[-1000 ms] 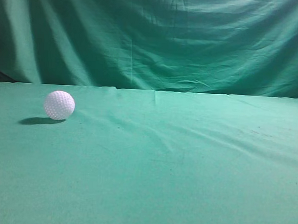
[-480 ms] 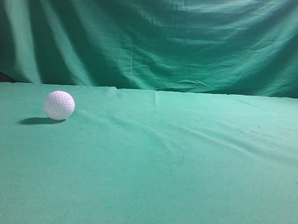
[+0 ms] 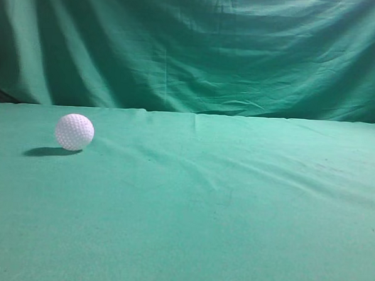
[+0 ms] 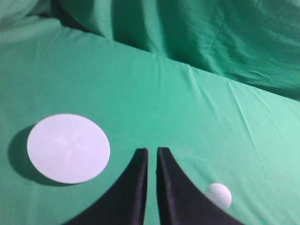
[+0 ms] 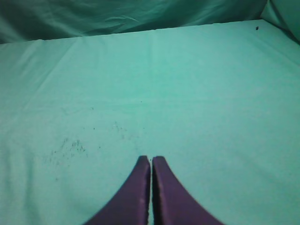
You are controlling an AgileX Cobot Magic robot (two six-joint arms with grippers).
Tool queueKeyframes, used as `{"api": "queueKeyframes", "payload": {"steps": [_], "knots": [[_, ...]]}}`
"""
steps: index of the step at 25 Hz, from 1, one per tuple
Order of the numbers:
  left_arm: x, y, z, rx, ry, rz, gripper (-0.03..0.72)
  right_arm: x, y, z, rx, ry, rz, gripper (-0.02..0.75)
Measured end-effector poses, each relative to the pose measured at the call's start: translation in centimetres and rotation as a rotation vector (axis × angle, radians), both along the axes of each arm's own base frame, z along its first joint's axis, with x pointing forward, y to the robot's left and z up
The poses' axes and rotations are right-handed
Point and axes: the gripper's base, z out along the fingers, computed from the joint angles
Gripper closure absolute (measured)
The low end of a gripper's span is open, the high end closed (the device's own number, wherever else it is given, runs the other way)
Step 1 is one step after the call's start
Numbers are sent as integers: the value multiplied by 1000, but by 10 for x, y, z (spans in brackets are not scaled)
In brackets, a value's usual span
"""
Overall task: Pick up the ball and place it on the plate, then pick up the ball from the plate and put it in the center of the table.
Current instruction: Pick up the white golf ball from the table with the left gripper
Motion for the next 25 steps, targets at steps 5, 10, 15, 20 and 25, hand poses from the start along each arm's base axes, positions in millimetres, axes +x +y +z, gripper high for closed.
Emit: {"api": "queueKeyframes", "payload": {"steps": [5,10,15,20,25], "knots": [[15,-5,14,153,134,-79,641,0,0,0,0,0,0,738],[41,-25,28,444,425,-355,641,0,0,0,0,0,0,738],[72,-59,26,534,550,-556,641,0,0,0,0,0,0,738],[105,-100,9,589,644,-689,641,0,0,0,0,0,0,738],[143,-125,-6,599,697,-715,641,0,0,0,0,0,0,738]]}}
